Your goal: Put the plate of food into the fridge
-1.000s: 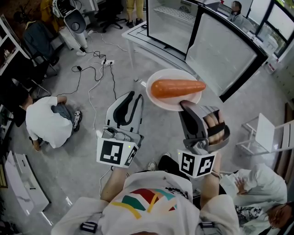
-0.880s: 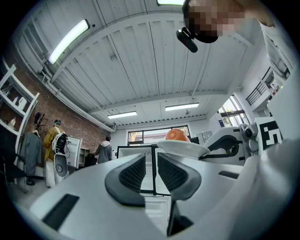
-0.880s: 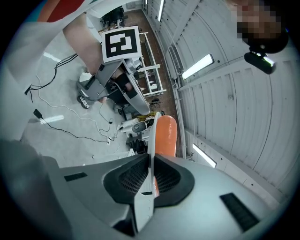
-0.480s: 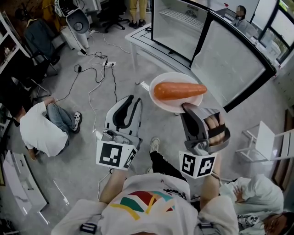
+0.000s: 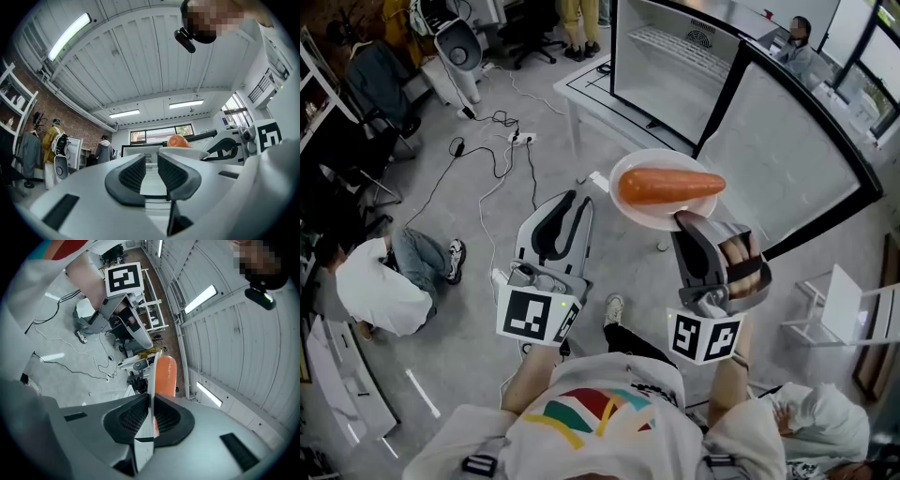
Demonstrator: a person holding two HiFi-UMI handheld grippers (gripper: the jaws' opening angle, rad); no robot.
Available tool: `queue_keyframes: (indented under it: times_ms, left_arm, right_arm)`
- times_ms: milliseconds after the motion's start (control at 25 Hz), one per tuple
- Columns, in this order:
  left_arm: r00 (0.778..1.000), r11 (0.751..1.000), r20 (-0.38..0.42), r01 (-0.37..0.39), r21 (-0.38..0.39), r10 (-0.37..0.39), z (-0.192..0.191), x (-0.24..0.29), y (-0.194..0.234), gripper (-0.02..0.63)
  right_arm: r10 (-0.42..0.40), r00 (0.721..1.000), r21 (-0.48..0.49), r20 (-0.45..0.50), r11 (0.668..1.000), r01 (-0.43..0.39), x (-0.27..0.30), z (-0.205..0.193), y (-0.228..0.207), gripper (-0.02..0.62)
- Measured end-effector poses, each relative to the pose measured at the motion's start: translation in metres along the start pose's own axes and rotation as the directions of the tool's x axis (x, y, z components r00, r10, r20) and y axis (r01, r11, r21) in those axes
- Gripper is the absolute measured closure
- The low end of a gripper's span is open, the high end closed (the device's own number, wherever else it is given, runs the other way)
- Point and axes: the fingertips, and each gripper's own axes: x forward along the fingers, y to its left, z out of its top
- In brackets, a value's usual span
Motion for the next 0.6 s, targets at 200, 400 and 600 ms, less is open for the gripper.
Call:
queue_keyframes:
  times_ms: [200,400,600]
  left_arm:
    - [1.000,1.000,0.009,0.008,0.010,-0.008,-0.005,0.046,0.019,0.518]
    - [1.000,1.000,0.017,0.014,0.020,-0.014,-0.015,0.101,0.040,0.518]
    - [0.999,0.999,-0.001,0.037,0.020,-0.037,-0.034,0.145,0.055,0.518]
  right_arm:
    - [-0.004,1.000,0.004,0.000,1.000,0.004,0.041,-0.021,-0.011,0.566]
    - [-0.011,1.000,0.002,-0.010,1.000,0.011,0.091,-0.050,-0.022,0.567]
    - [-0.011,1.000,0.021,-0.029,1.000,0.012,0.129,-0.074,-0.024,0.567]
